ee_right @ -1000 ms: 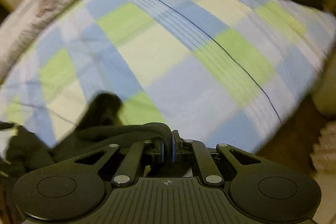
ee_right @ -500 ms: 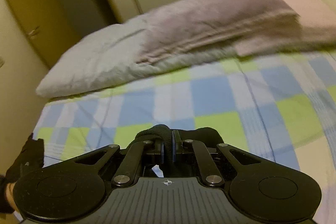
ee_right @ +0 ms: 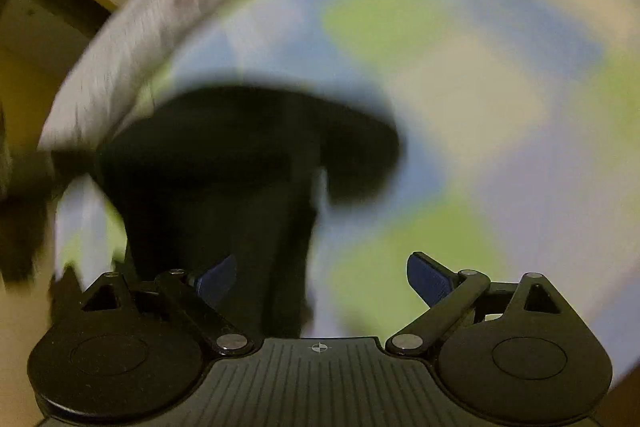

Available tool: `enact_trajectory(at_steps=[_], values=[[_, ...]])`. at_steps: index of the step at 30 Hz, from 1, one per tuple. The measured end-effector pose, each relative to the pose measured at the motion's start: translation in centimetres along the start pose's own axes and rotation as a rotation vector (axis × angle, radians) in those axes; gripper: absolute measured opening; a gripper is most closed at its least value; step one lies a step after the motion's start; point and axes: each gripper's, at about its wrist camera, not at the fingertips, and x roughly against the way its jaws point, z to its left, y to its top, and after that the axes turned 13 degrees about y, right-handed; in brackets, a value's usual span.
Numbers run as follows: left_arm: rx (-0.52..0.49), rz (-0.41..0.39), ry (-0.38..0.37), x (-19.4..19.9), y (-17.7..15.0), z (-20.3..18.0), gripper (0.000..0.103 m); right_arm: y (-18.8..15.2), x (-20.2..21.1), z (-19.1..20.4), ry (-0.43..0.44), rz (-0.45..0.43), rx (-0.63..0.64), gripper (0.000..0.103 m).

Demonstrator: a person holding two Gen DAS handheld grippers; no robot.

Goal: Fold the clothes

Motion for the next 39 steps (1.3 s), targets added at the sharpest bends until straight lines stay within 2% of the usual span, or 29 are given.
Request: enact_trajectory(at_steps=[5,9,10,11,12,14,16,19,23,25,29,34,37,39], values=[[0.095,0.028,0.063,0.0,-1.7,6.3,0.005,-8.7,-8.2,1.1,0.094,0.139,-0.102,0.095],[0.159,0.024,0.114,1.5,-4.1,9.3,0.005,-9.8,-12.9,3.6,0.109,0.196,-0.002,0.094],[0.176,0.017,0.125,2.1,-4.5,9.8,0.005,-9.8,-13.7,4.1,0.100,0.207,0.030,0.090],[0.193,0.010,0.135,2.6,-4.8,10.4,0.005,-9.6,-14.3,4.6,0.087,0.224,0.063,0.030],[0.209,0.003,0.143,3.1,-5.1,11.0,0.005,-9.2,-14.3,4.6,0.082,0.245,0.068,0.000],[0.240,-0.017,0.151,4.5,-5.6,12.0,0.005,-8.2,-12.9,4.0,0.061,0.257,0.051,0.000],[0.282,-0.039,0.154,6.1,-5.9,12.8,0.005,-5.8,-9.8,3.2,0.007,0.211,0.083,0.000],[0.349,-0.073,0.148,8.4,-6.0,12.7,0.004,-1.0,-2.6,0.9,-0.120,0.110,0.123,0.000],[0.445,-0.141,0.092,11.2,-4.9,10.0,0.005,6.0,7.8,-1.5,-0.268,-0.032,0.202,0.000],[0.492,-0.181,0.072,12.4,-3.7,7.8,0.005,10.0,11.7,-1.9,-0.310,-0.092,0.257,0.000],[0.596,-0.277,0.099,14.8,0.5,4.2,0.005,18.6,17.3,-0.6,-0.325,-0.208,0.358,0.001],[0.696,-0.390,0.180,17.7,6.6,2.1,0.005,27.4,21.8,1.2,-0.271,-0.288,0.549,0.001],[0.696,-0.417,0.226,18.8,8.7,0.5,0.005,30.2,23.2,1.2,-0.250,-0.304,0.632,0.001],[0.685,-0.421,0.252,19.2,9.4,-0.8,0.005,30.6,23.8,1.0,-0.248,-0.315,0.668,0.001]])
